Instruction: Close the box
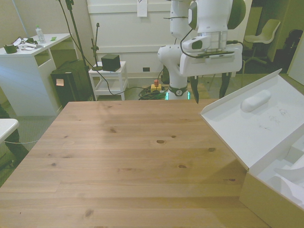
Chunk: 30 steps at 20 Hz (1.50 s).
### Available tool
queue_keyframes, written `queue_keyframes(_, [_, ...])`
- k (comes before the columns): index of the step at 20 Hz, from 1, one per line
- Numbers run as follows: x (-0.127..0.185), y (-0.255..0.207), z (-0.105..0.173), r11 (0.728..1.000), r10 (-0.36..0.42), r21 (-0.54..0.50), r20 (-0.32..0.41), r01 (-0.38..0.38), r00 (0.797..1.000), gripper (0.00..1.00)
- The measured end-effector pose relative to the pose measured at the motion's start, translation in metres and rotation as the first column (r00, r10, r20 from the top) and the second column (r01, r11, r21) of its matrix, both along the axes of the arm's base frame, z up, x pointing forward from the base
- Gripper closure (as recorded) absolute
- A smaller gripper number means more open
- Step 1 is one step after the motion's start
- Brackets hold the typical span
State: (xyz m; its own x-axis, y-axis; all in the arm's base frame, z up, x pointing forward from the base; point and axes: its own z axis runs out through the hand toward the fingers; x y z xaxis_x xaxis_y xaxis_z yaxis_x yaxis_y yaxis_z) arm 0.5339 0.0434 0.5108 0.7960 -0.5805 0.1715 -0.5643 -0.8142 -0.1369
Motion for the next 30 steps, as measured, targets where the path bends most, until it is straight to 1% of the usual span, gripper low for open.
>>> queue_keyframes(3, [0.029,0.018,0.022,0.999,0.044,-0.02,0.021,-0.043,0.999,0.0])
queue_keyframes(9, [0.077,0.042,0.07,0.996,0.092,-0.014,0.053,-0.091,0.994,0.0])
queue_keyframes(12, [0.094,0.053,0.094,0.99,0.139,-0.016,0.05,-0.139,0.989,0.0])
queue_keyframes(15, [0.11,0.067,0.114,0.984,0.176,-0.03,0.081,-0.174,0.981,0.0])
queue_keyframes(19, [0.128,0.089,0.127,0.976,0.215,-0.073,0.134,-0.207,0.967,0.0])
queue_keyframes(23, [0.139,0.107,0.142,0.967,0.246,-0.124,0.2,-0.225,0.948,0.0])
queue_keyframes(25, [0.145,0.108,0.143,0.963,0.254,-0.145,0.227,-0.225,0.94,0.0])
queue_keyframes(30, [0.152,0.107,0.14,0.962,0.257,-0.16,0.248,-0.222,0.934,0.0])
